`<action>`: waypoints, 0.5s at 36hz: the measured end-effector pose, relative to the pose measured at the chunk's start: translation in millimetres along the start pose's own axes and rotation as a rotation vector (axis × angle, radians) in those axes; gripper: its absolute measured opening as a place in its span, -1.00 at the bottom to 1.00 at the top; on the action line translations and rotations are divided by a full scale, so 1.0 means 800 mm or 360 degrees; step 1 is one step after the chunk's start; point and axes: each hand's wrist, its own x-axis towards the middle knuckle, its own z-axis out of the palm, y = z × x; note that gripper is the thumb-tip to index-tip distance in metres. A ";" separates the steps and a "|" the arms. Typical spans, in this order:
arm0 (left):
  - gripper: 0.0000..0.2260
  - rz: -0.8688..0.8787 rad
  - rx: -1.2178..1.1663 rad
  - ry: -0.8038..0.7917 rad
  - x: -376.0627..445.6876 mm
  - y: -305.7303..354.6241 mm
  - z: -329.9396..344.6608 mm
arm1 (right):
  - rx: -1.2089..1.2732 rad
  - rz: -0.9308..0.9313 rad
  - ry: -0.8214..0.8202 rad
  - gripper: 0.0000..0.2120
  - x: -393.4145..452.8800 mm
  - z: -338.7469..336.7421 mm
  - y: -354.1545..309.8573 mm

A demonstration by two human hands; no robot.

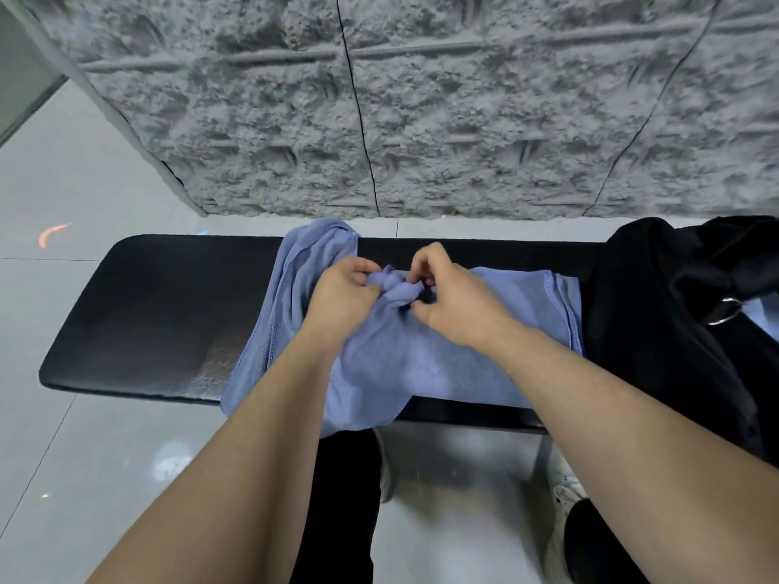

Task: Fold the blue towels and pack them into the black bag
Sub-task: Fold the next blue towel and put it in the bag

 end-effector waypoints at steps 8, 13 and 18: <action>-0.83 0.0249 -0.0454 -0.0220 -0.021 0.023 -0.001 | -0.0041 -0.0097 0.0155 -0.87 0.007 0.004 -0.001; -0.91 0.0128 -0.0249 0.0234 0.006 0.010 -0.002 | -0.0398 -0.0239 -0.0092 -0.78 -0.001 -0.004 0.009; -0.69 0.0063 0.0299 0.0043 0.036 -0.015 0.015 | -0.0501 -0.0269 -0.0175 -0.80 -0.005 -0.008 0.014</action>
